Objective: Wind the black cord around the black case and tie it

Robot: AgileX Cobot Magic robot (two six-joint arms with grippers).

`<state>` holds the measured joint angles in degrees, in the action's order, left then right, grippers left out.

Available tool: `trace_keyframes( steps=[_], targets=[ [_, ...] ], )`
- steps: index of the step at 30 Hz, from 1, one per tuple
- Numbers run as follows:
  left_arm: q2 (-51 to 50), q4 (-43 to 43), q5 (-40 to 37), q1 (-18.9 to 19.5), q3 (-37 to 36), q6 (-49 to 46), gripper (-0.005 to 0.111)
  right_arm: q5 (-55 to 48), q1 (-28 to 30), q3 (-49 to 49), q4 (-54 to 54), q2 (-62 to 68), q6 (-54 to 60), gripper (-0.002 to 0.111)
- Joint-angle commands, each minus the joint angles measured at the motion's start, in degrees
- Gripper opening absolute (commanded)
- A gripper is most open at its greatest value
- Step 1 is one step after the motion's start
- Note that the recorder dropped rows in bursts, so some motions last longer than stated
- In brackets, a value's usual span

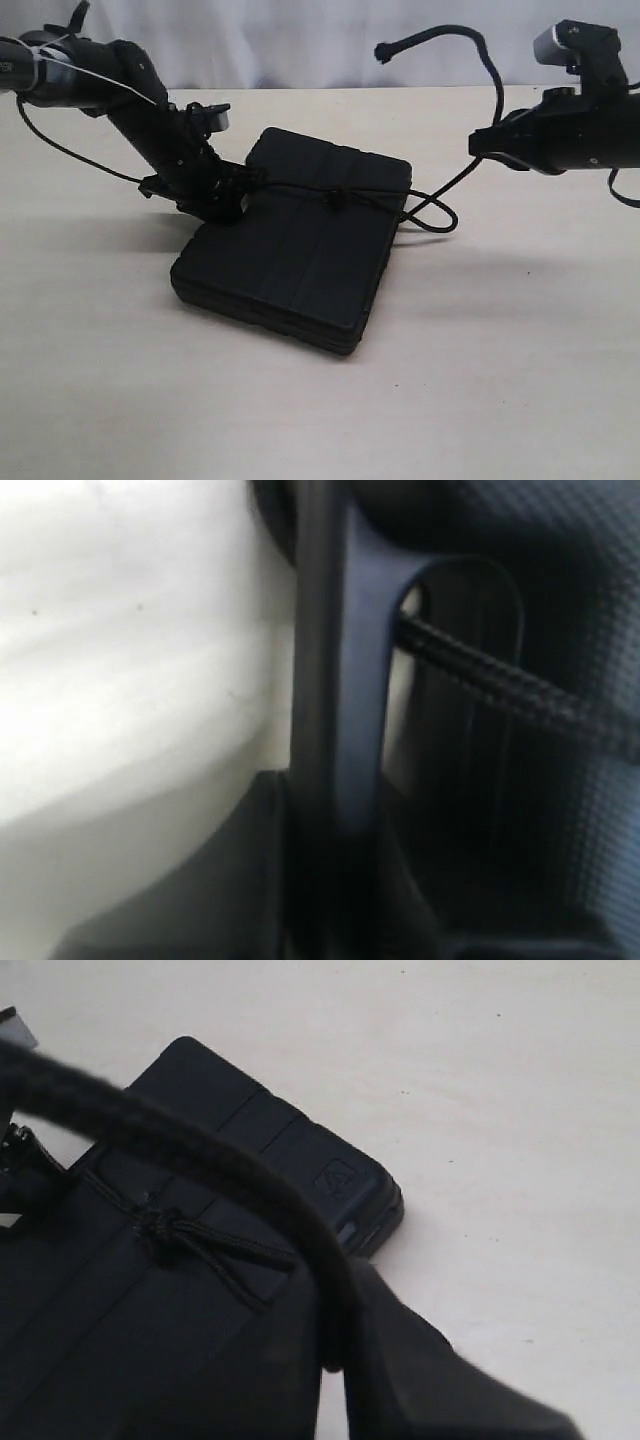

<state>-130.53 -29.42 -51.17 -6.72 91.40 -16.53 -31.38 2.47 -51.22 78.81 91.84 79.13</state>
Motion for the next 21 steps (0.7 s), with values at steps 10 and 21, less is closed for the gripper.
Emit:
trace_keyframes(
  steps=[10,21],
  targets=[
    [7.8,-1.7,-8.8,10.1,0.0,3.0,0.0,-0.5,21.4,4.5,-14.4,-5.4,-14.4,0.004],
    [7.8,-2.3,-8.1,10.0,0.0,3.0,0.0,16.6,27.7,12.1,-36.0,0.5,-34.0,0.004]
  ],
)
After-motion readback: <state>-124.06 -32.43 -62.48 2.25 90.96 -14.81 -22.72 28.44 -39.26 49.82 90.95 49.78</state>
